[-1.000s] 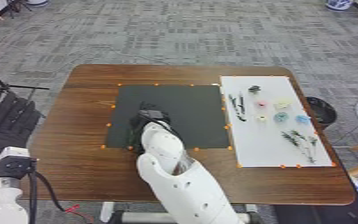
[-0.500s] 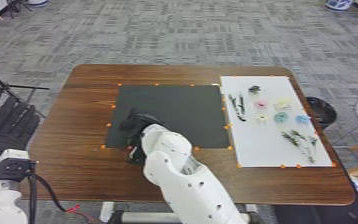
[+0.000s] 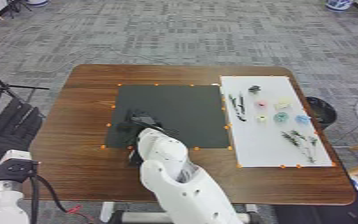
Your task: Arrange flowers
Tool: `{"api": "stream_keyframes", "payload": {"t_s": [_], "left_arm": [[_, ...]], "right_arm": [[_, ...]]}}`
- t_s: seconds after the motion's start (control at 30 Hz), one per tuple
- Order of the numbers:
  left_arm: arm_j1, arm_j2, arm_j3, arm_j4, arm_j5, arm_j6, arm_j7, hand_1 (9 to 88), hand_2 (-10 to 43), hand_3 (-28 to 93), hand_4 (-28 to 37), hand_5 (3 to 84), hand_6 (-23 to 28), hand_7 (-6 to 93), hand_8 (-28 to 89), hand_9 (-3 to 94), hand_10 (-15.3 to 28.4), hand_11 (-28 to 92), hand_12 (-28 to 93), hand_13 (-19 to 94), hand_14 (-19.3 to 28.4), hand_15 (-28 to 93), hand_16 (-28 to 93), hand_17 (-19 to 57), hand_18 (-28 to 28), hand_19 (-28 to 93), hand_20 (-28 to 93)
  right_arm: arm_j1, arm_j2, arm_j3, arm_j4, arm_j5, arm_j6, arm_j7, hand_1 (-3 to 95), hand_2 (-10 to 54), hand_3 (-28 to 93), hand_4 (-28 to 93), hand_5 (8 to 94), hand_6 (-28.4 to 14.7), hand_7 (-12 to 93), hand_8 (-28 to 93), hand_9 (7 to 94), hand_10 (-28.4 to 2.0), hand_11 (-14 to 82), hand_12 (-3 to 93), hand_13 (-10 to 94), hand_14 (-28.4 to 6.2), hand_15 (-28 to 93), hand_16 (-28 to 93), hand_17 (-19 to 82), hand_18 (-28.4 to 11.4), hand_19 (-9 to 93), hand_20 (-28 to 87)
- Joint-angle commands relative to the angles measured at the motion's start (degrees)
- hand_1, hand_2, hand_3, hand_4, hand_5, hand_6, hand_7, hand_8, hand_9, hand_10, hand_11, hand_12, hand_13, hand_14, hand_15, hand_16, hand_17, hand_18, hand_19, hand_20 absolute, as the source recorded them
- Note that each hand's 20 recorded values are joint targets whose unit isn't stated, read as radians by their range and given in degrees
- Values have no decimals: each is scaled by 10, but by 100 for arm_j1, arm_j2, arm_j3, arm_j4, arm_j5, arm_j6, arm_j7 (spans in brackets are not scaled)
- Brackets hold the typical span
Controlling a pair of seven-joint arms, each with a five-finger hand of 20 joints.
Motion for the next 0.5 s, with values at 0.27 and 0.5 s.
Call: {"api": "stream_keyframes", "payload": {"t_s": [0.27, 0.5], "left_arm": [[-61, -156, 77, 39, 95, -65, -128, 246, 165, 675, -283, 407, 87, 79, -85, 343, 149, 189, 67, 249, 151, 247, -66, -77, 123, 359, 53], [-158, -178, 12, 100, 183, -242, -162, 250, 165, 663, -283, 401, 84, 68, -87, 342, 144, 177, 60, 251, 130, 211, -70, -71, 120, 346, 47]], "right_arm": [[200, 252, 164, -275, 677, 445, 338, 269, 117, 737, -157, 551, -106, 249, -128, 515, -241, 359, 214, 444, -251, 779, 280, 190, -284, 798, 300], [327, 1071, 528, -981, 1009, 934, 272, 245, 95, 773, -167, 555, -110, 225, -114, 519, -248, 345, 214, 448, -253, 775, 284, 191, -284, 798, 299]]}}
